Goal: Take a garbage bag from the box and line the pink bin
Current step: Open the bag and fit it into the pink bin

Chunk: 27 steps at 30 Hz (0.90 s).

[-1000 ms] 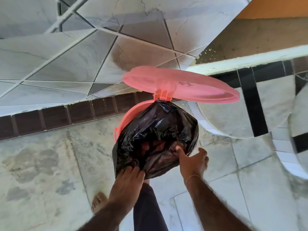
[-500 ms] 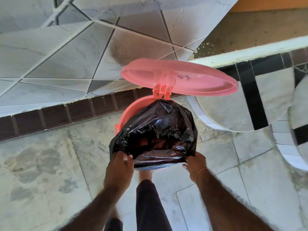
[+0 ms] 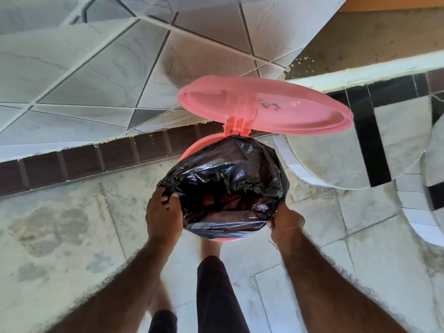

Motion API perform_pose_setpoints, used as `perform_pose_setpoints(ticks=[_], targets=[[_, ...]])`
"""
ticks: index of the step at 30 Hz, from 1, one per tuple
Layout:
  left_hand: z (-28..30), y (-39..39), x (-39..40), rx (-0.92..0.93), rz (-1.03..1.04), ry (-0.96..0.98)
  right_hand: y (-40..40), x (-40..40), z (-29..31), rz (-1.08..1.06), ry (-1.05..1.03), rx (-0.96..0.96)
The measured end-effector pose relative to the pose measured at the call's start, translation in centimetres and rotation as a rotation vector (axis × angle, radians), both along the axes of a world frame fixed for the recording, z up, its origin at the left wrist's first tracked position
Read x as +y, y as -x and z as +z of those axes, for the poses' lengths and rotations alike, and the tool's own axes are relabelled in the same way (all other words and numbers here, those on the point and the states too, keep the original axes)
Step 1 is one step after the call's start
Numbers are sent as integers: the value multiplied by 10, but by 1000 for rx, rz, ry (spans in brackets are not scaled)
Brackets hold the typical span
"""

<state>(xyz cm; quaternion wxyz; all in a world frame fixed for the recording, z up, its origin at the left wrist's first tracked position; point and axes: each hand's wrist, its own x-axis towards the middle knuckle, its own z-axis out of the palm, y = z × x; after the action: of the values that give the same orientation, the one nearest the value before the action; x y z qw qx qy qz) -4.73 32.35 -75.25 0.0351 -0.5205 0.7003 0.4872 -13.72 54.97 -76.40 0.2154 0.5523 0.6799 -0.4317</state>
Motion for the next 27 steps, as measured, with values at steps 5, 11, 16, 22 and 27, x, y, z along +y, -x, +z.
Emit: perform_pose_setpoints(ticks=[5, 11, 16, 22, 27], targets=[[-8, 18, -17, 33, -67, 40, 26, -6, -1, 51, -73, 70], [-9, 37, -30, -10, -135, 69, 30, -17, 2, 271, -337, 148], [-8, 54, -29, 8, -127, 18, 32, -26, -2, 537, -444, 276], [-8, 78, -37, -11, -93, 19, 52, -31, 0, 563, -359, 278], [-14, 88, -42, -55, 50, -44, 58, -23, -2, 605, -287, 200]])
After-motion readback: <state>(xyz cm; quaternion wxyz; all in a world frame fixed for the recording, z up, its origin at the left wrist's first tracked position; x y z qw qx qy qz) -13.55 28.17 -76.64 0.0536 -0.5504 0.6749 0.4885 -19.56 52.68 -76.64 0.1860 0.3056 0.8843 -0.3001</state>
